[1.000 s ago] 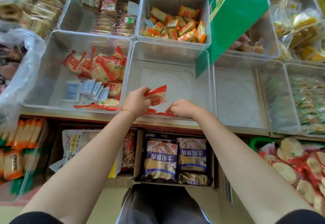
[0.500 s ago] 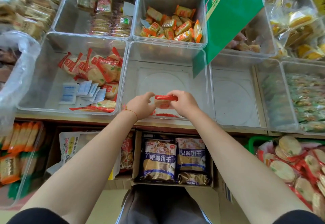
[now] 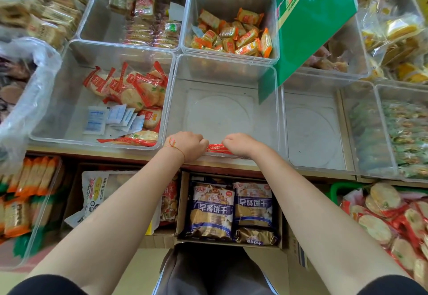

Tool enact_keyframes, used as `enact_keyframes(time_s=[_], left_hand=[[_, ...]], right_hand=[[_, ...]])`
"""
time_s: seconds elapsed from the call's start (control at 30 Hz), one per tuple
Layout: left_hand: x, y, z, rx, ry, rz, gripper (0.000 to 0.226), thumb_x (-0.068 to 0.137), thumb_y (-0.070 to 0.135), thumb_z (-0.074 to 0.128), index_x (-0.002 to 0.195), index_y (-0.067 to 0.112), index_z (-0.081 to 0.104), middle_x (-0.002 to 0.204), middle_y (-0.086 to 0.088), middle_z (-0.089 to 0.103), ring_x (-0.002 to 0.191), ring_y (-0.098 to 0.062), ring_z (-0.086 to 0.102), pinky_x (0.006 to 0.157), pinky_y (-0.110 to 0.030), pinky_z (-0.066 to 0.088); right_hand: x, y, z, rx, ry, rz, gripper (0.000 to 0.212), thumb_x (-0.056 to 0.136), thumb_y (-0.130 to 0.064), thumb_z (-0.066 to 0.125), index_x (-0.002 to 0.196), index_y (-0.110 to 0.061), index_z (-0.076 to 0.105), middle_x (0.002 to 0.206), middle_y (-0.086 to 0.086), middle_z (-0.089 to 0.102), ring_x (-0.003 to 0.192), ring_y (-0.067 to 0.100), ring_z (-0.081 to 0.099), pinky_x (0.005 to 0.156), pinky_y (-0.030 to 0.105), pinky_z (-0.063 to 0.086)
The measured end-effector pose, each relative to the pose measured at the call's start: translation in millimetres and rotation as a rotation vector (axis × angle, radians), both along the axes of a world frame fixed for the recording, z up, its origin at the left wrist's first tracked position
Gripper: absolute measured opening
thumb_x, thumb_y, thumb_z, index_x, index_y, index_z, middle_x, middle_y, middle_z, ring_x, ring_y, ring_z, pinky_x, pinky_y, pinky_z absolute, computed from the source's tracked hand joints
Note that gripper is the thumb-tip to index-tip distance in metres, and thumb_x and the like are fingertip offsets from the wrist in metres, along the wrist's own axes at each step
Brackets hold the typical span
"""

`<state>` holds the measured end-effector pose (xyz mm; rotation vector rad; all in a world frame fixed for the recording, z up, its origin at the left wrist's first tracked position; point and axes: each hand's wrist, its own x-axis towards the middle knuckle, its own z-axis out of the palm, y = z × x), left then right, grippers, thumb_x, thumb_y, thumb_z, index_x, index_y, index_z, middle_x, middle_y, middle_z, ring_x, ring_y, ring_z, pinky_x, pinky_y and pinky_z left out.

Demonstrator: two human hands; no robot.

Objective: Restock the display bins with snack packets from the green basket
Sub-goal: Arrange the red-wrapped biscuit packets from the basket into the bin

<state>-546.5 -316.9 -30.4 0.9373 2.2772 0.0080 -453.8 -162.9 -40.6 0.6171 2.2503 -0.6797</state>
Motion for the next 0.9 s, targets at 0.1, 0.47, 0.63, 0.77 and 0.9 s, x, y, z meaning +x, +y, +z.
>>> enact_keyframes(time_s=[0.1,0.47,0.63,0.77,0.9], left_hand=[[0,0,-1,-0.001,0.048,-0.031,0.048,0.097,0.041,0.025,0.121,0.02,0.062,0.119,-0.014,0.062,0.107,-0.031,0.056,0.084,-0.038,0.042],[57,-2,34,0.786,0.424,0.075,0.034,0.091,0.031,0.04,0.067,0.013,0.056,0.061,0.002,0.053,0.055,-0.021,0.048,0.047,-0.029,0.036],[129,10,25,0.662,0.254,-0.008,0.033,0.092,0.032,0.047,0.064,0.015,0.052,0.054,0.005,0.05,0.046,-0.018,0.047,0.044,-0.026,0.038],[174,36,9,0.37,0.079,-0.041,0.027,0.093,0.035,0.044,0.085,0.019,0.064,0.076,0.002,0.065,0.07,-0.021,0.062,0.058,-0.027,0.047],[230,94,4,0.303,0.007,-0.086,0.025,0.092,0.035,0.046,0.096,0.023,0.067,0.087,0.002,0.068,0.081,-0.023,0.063,0.066,-0.029,0.045]], right_hand=[[-1,1,-2,-0.01,-0.008,-0.006,0.044,0.102,-0.025,0.028,0.128,-0.012,0.061,0.14,0.007,0.055,0.128,0.025,0.047,0.107,0.035,0.037],[59,-18,64,0.063,0.81,-0.476,0.025,0.095,-0.008,0.046,0.096,-0.014,0.07,0.093,0.0,0.069,0.088,0.015,0.062,0.076,0.028,0.051],[140,-26,62,0.093,0.79,-0.554,0.022,0.093,-0.007,0.05,0.082,-0.013,0.068,0.071,-0.003,0.063,0.066,0.011,0.057,0.057,0.024,0.044],[204,1,43,0.029,0.519,-0.548,0.022,0.096,-0.015,0.047,0.087,-0.022,0.067,0.08,-0.005,0.065,0.072,0.013,0.059,0.062,0.028,0.045],[272,49,29,0.003,0.401,-0.55,0.021,0.092,-0.016,0.051,0.088,-0.026,0.069,0.096,-0.004,0.07,0.091,0.018,0.061,0.078,0.031,0.048]])
